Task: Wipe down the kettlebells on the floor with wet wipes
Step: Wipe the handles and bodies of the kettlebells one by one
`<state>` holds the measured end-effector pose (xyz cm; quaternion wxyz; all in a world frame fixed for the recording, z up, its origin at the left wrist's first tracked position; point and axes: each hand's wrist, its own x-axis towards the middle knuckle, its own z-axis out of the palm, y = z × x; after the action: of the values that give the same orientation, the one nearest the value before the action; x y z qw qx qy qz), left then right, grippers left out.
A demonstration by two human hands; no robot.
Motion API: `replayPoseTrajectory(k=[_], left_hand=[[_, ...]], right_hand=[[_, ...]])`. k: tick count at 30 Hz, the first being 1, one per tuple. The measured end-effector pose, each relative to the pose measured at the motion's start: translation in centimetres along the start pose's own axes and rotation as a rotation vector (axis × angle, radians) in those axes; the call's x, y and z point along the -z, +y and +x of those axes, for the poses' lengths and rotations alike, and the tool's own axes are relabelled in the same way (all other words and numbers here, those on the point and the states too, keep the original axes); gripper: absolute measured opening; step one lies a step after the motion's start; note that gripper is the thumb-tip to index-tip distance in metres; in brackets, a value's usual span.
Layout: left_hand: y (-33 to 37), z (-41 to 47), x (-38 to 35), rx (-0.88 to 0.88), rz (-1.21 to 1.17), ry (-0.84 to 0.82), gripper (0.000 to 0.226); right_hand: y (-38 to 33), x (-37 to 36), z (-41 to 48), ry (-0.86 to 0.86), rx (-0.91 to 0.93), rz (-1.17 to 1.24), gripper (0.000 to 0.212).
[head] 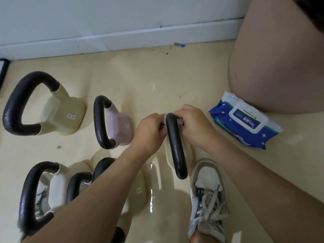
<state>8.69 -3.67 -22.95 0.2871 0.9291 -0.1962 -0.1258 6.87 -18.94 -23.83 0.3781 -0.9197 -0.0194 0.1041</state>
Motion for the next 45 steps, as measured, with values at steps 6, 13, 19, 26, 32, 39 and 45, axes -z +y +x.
replayPoseTrajectory(k=[6,13,19,26,32,39,45], left_hand=[[0.8,-2.7,0.9,-0.089,0.072,0.144,0.011],[5.6,-9.2,-0.2,0.177,-0.461,0.083,0.063],[8.0,-13.6,-2.1,0.385,-0.904,0.107,0.044],[8.9,-8.6,-1.7,0.442,-0.902,0.181,0.039],[9.6,-9.6,-3.3,0.633,-1.162,0.443,0.017],[8.0,-13.6,-5.5,0.564,-0.827,0.403,0.049],[5.5,-13.7,-6.9,0.45,-0.526,0.183,0.038]], right_hand=[[-2.7,1.1,-3.4,0.143,0.14,0.036,0.019],[-4.0,-1.9,-10.6,0.119,-0.013,0.468,0.064],[-2.5,-2.0,-14.2,-0.009,-0.148,0.732,0.052],[-4.6,-1.3,-11.9,0.075,-0.171,1.014,0.051],[-3.7,-1.3,-12.5,0.272,-0.318,1.06,0.021],[-1.9,-3.2,-14.4,0.252,-0.39,0.961,0.029],[-0.4,-3.0,-13.3,0.069,-0.207,0.351,0.06]])
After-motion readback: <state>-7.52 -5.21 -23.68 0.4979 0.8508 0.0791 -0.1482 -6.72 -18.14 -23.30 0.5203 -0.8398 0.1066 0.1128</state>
